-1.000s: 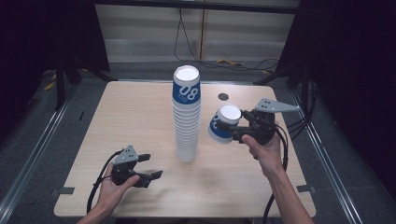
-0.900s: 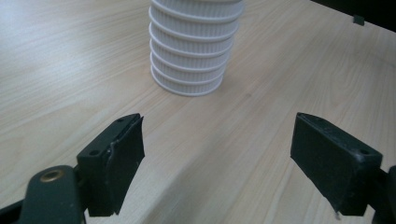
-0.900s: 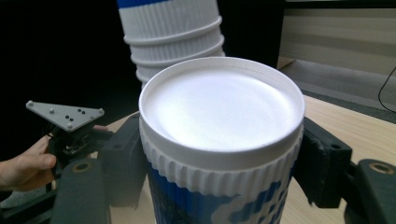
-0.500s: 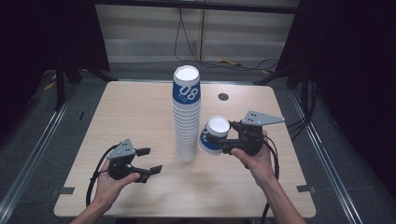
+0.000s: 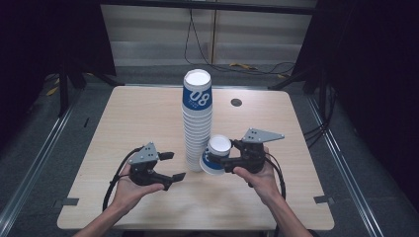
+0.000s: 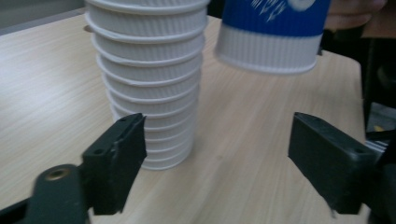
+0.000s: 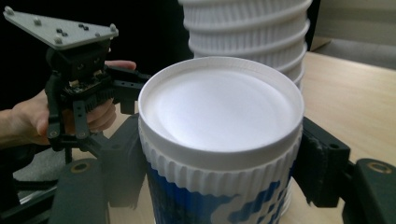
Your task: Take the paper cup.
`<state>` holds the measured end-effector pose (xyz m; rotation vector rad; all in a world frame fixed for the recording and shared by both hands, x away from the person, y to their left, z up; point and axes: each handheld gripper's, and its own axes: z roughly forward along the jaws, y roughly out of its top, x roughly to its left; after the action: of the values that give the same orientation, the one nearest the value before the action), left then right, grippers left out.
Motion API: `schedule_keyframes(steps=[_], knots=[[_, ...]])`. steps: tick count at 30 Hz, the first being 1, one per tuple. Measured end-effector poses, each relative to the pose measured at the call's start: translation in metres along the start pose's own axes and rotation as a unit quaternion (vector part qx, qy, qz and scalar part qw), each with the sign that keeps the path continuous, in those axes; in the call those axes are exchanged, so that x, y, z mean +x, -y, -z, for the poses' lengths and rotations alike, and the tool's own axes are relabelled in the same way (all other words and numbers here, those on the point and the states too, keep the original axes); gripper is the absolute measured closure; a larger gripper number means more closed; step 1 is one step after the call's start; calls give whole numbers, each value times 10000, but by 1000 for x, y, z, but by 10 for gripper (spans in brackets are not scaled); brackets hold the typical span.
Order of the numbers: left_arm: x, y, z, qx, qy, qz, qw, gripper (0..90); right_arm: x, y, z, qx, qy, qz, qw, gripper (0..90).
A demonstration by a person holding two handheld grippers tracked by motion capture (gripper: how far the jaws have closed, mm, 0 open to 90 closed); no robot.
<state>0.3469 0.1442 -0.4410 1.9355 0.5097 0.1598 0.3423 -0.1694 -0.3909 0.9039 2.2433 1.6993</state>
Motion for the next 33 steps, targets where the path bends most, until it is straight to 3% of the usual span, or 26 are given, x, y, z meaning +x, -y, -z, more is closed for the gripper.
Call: schedule_keyframes(steps=[3, 11, 21, 33], knots=[[-3, 5, -5, -172, 105, 82, 9998, 224, 1, 6, -4, 38, -22, -18, 10000, 290], [-9, 11, -7, -331, 238, 110, 9991, 219, 3, 21, -11, 66, -196, -150, 9997, 291], [-14, 18, -11, -344, 410, 184, 9984, 206, 6, 28, -18, -127, -535, -257, 9982, 292], [-19, 22, -18, -297, 557, 260, 9977, 161, 9, 37, -31, -105, -814, -389, 9959, 292]])
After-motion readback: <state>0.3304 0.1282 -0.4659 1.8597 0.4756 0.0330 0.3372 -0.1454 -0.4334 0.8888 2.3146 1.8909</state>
